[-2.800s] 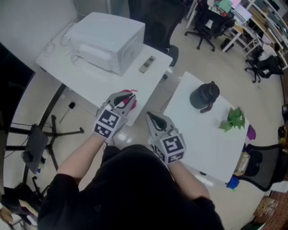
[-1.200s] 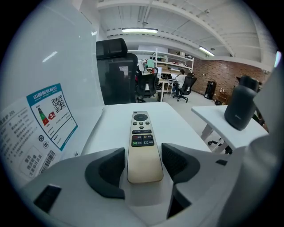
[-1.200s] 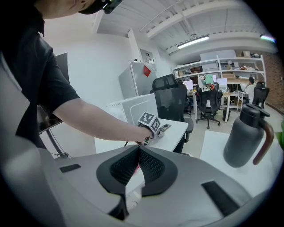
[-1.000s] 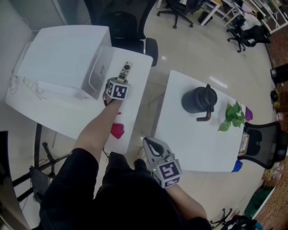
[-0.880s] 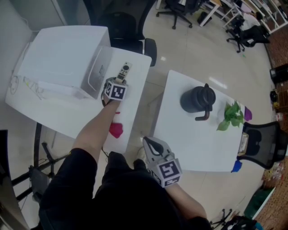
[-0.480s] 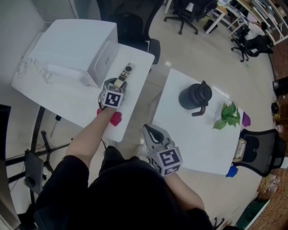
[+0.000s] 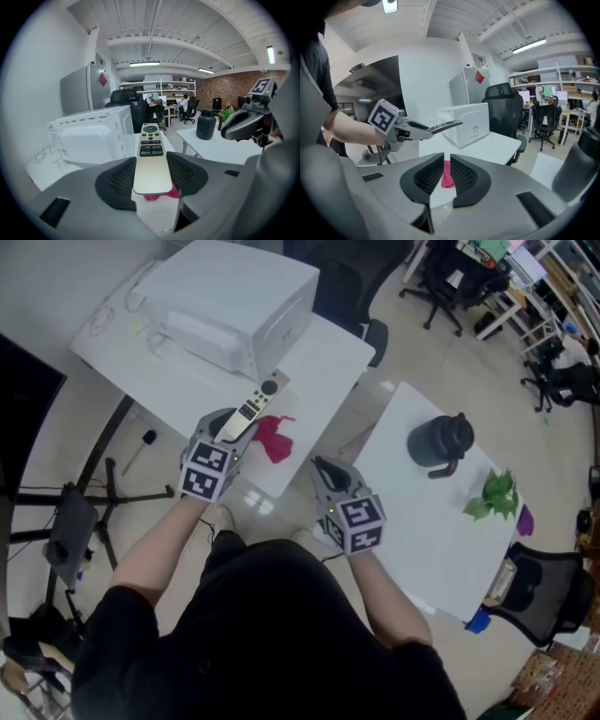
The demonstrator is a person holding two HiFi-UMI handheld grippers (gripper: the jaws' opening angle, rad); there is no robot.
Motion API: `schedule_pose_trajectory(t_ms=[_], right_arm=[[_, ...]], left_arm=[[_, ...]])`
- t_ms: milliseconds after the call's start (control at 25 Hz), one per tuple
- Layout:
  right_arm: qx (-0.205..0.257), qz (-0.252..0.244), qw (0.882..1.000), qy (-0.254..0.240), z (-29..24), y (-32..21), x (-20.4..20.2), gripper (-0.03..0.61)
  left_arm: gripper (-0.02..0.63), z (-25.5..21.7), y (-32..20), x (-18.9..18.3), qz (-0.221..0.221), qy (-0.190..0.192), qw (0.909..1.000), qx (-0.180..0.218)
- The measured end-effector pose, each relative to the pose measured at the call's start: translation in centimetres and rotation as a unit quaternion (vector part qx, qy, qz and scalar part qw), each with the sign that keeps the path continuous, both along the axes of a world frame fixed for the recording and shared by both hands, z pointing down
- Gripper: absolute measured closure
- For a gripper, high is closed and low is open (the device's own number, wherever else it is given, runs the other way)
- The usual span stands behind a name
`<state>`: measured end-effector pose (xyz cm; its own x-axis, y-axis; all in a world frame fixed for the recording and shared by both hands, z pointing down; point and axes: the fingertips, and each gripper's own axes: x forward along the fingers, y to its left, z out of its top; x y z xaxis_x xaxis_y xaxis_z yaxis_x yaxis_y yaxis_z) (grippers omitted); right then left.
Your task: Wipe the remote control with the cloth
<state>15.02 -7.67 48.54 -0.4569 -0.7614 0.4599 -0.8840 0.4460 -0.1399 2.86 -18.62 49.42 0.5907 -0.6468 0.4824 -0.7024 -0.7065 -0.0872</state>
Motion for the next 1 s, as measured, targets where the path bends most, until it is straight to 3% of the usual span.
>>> schedule_pose_trajectory(t_ms=[120, 200, 400, 600, 760, 880, 1000], right_arm=[[-0.001, -0.016, 1.0, 0.025, 1.1, -1.8, -3.2, 0.496], [-0.008, -0.025, 0.998, 0.049, 2.6, -3.4, -5.1, 0.423], [-0.058, -0.048, 0.99, 0.121, 9.3, -7.7, -8.1, 0.346], [-0.116, -0.076, 0.971, 0.195, 16.0, -11.2, -8.9, 0.344], [-0.154, -0.095, 0.957, 0.225, 19.0, -11.9, -9.1, 0.346], [-0.159, -0.094, 0.956, 0.228, 19.2, -12.1, -9.2, 0.431], [-0.159, -0.082, 0.957, 0.227, 18.6, -12.0, -8.8, 0.472]], left_arm=[[0.407, -1.6, 2.4, -3.8, 0.007, 0.0, 0.9999, 0.007], [0.408, -2.5, 3.7, -5.9, 0.018, -0.006, 0.9997, 0.015], [0.408, -3.9, 6.0, -9.7, 0.044, -0.025, 0.998, 0.039], [0.408, -3.8, 6.8, -12.2, 0.052, -0.055, 0.9953, 0.06], [0.408, -3.6, 6.8, -13.6, 0.048, -0.069, 0.9941, 0.069], [0.408, -3.5, 6.6, -14.1, 0.043, -0.074, 0.9937, 0.072], [0.408, -3.3, 6.4, -14.1, 0.042, -0.078, 0.9934, 0.074]])
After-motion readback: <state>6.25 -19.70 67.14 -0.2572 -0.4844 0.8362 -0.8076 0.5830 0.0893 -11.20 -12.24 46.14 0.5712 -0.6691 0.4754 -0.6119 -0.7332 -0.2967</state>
